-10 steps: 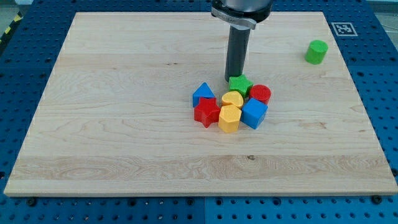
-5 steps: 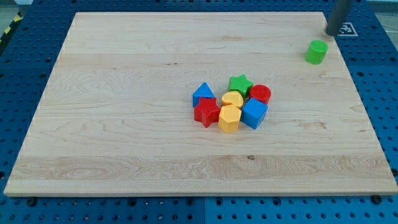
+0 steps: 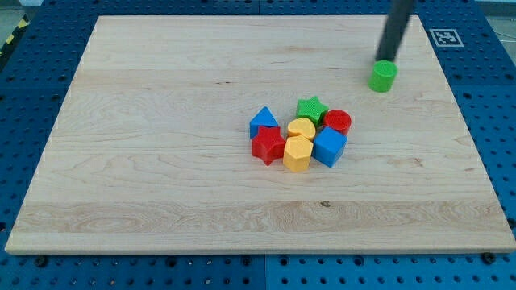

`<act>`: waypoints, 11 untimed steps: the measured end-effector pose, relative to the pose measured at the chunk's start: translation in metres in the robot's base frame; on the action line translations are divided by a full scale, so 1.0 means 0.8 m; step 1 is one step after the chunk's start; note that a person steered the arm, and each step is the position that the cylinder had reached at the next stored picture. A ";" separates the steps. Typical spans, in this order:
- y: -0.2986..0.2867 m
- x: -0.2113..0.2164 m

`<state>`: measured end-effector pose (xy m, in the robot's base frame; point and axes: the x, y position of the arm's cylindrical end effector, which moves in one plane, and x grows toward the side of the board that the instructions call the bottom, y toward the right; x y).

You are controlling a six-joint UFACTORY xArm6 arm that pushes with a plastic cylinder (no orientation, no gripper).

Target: Push the green circle into a group of blocks

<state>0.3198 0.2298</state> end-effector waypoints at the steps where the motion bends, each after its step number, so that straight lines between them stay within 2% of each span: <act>1: 0.020 0.057; 2: -0.066 0.055; 3: -0.183 0.038; 4: -0.188 0.037; 5: -0.157 0.015; 6: -0.186 -0.037; 7: -0.225 -0.056; 9: -0.238 0.053; 10: -0.247 0.048; 11: -0.237 0.018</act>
<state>0.3342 0.0401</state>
